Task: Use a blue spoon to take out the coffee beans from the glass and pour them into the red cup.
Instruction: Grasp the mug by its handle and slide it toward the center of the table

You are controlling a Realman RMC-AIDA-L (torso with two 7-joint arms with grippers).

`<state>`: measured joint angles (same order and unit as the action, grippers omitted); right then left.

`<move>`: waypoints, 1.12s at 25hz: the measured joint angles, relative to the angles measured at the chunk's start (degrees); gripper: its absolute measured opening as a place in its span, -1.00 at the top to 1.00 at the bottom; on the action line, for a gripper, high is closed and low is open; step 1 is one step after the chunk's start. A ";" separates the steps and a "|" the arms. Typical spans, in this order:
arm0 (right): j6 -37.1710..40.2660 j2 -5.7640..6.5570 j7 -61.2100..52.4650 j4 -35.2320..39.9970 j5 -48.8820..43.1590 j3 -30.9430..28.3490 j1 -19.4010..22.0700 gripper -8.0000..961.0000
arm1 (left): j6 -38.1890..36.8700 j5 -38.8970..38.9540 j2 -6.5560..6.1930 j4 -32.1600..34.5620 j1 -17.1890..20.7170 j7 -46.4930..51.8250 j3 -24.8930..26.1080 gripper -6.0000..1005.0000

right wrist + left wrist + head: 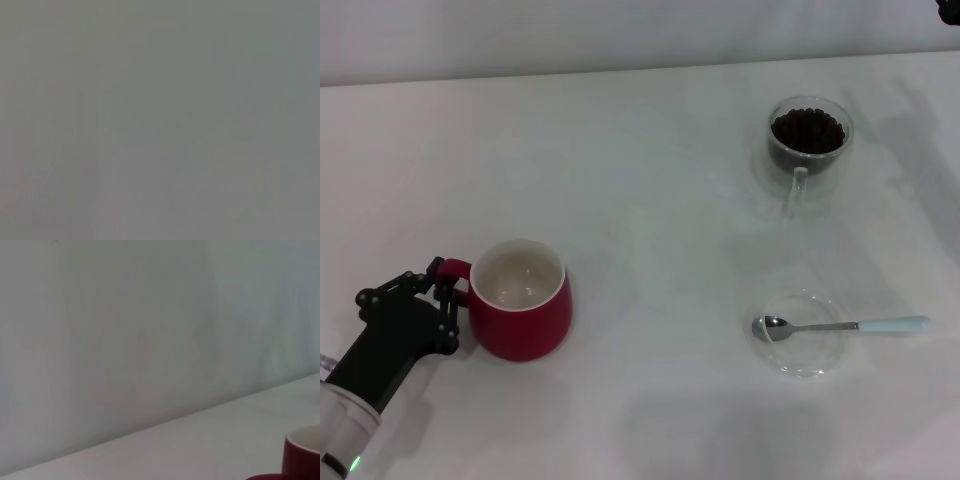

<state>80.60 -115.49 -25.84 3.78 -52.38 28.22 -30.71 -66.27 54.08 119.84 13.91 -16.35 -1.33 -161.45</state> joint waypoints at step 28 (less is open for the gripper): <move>-0.54 0.12 0.20 0.85 0.00 0.00 -0.50 -0.81 | 7.63 -1.70 0.40 5.48 -5.18 -2.98 -1.41 0.79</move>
<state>80.06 -115.37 -25.64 4.63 -52.38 28.21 -31.20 -58.64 52.38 120.24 19.39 -21.53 -4.31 -162.87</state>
